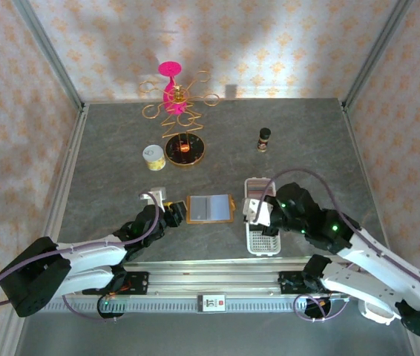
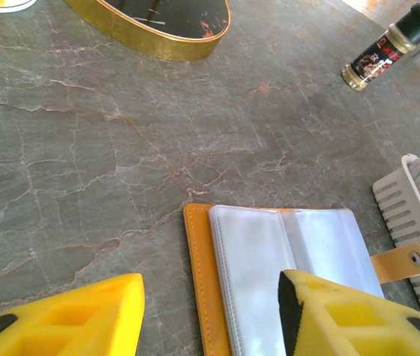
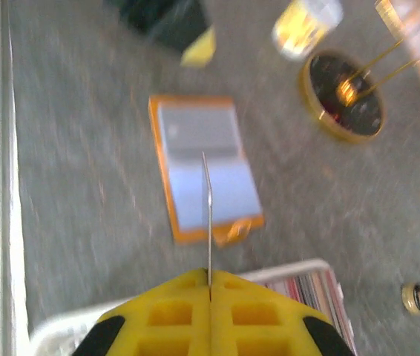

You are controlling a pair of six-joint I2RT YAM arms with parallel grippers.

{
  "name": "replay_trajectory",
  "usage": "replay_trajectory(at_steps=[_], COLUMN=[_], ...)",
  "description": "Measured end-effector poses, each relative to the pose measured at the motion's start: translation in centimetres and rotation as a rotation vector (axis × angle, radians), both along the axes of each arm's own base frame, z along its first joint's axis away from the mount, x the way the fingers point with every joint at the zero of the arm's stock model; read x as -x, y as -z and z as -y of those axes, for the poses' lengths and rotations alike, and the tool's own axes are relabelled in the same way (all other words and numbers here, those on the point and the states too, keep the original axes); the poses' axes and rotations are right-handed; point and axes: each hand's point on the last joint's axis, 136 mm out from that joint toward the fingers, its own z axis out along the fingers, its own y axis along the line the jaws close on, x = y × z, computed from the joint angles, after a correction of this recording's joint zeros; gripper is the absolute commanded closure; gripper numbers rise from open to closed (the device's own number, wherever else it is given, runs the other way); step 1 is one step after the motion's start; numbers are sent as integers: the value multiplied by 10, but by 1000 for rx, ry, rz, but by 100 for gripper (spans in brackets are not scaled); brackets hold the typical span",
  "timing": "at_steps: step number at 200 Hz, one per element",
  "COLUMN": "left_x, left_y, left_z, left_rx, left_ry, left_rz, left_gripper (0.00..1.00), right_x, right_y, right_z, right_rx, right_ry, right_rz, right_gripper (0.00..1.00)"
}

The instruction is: Put the credit cards into the card holder

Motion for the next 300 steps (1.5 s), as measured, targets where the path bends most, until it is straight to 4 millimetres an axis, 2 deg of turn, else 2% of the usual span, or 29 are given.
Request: replay_trajectory(at_steps=[23,45,67,101,138,173,197,247,300], left_x=[1,2,2,1,2,1,0,-1,0], left_y=[0,1,3,8,16,19,21,29,37], left_z=[2,5,6,10,12,16,20,26,28], left_rx=[5,7,-1,-12,-25,-29,-33,-53,-70], left_ry=[13,28,35,48,58,72,81,106,116], left_rz=[-5,-10,-17,-41,-68,-84,-96,-127,-153], left_gripper=[43,42,42,43,44,45,46,50,53], right_x=[-7,-24,-46,-67,-80,-89,-95,-108,-110], right_y=[-29,-29,-8,54,105,135,147,146,150], right_z=[-16,-27,-41,-64,-68,-67,-68,-73,-76], right_rx=[-265,-462,-554,-545,-562,-562,-562,-617,-630], right_ry=[66,214,385,625,875,1009,1050,1061,1067], right_rz=[-28,-183,-395,-716,-942,-1014,-1030,-1039,-1053], right_gripper=[100,100,100,100,100,100,100,100,100])
